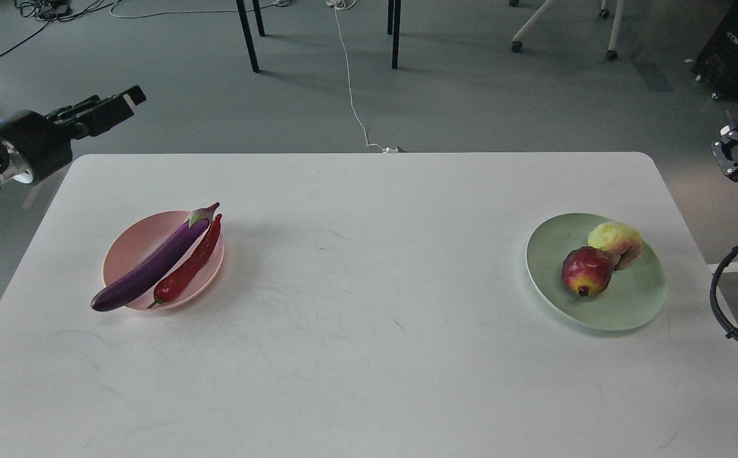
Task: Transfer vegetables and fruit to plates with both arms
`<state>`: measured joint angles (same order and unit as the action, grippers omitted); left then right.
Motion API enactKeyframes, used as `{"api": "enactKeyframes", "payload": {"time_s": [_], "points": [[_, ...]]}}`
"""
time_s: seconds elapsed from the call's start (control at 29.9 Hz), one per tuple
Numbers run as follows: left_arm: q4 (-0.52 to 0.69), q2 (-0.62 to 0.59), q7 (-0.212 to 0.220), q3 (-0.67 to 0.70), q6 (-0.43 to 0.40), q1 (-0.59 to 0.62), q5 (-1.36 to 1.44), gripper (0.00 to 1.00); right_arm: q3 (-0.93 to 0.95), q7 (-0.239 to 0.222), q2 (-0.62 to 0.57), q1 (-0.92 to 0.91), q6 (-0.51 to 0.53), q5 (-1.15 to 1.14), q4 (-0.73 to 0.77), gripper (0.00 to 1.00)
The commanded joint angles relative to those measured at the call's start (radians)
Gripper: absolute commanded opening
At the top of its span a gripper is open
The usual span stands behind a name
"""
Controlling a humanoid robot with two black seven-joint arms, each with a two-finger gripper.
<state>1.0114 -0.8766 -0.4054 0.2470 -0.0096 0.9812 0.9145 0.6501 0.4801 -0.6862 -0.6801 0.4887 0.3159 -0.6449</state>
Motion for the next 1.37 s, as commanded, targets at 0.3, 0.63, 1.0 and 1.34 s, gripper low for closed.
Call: {"api": "enactKeyframes", "payload": {"time_s": [0.3,0.63,1.0,1.34], "points": [[-0.111,0.274,0.14,0.213,-0.073,0.088,-0.665,0.98,-0.006,-0.018,0.002,-0.222,0.0,0.0,0.054,0.99],[-0.168,0.364,0.148,0.393,-0.131,-0.032,-1.051,0.98,0.052,-0.141,0.045,-0.242,0.0,0.011,0.053,0.99],[-0.274,0.426,0.135,0.488,-0.243,-0.116,-1.056,0.98,0.118,-0.241,0.097,-0.222,-0.007,0.015,0.088,0.99],[-0.312,0.424,0.138,0.488,-0.31,-0.161,-1.06,0.98,0.103,-0.245,0.139,-0.174,0.0,0.012,0.087,0.99]]}}
